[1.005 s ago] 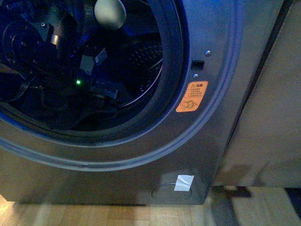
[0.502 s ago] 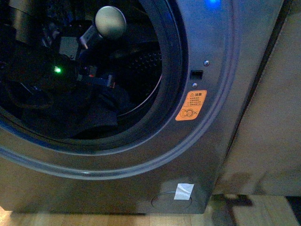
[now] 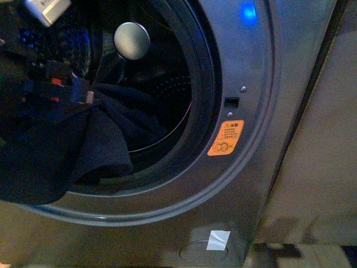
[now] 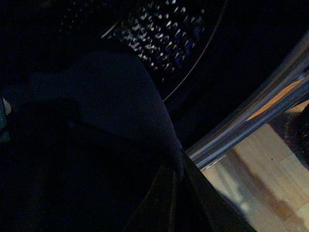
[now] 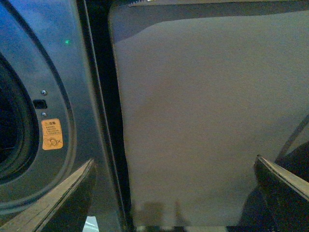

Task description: Collect clothes from washing machine

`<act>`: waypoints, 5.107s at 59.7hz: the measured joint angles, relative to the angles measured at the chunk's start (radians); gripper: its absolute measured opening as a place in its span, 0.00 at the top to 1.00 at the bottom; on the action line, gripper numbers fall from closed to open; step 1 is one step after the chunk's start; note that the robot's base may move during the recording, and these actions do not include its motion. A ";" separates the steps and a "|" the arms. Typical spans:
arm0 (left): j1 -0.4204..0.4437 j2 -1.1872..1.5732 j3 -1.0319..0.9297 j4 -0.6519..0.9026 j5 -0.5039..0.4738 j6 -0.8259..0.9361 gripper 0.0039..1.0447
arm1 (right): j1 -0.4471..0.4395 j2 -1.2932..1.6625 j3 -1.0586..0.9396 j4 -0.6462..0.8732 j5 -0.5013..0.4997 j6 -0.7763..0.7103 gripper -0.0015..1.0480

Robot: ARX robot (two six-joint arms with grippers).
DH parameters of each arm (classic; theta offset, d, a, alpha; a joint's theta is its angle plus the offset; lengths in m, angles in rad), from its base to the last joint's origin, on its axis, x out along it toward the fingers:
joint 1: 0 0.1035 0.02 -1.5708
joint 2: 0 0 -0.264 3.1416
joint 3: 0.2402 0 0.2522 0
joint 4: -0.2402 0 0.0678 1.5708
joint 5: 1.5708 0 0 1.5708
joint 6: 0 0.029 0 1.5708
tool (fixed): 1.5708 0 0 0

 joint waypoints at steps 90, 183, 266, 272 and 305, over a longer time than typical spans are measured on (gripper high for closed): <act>-0.446 0.180 1.395 -0.523 -0.011 -0.127 0.97 | 0.000 0.000 0.000 0.000 0.000 0.000 0.07; -0.472 0.251 1.605 -0.566 -0.037 -0.131 0.97 | 0.333 0.931 0.430 0.794 -0.245 0.313 0.07; -0.472 0.251 1.606 -0.566 -0.039 -0.134 0.71 | 0.427 1.325 0.701 0.913 0.119 0.096 0.72; -0.472 0.251 1.606 -0.566 -0.039 -0.134 0.54 | 0.383 1.302 0.701 0.919 0.104 0.083 0.89; -0.472 0.251 1.610 -0.566 -0.039 -0.134 0.06 | -0.087 1.077 0.832 0.943 -0.087 0.072 0.95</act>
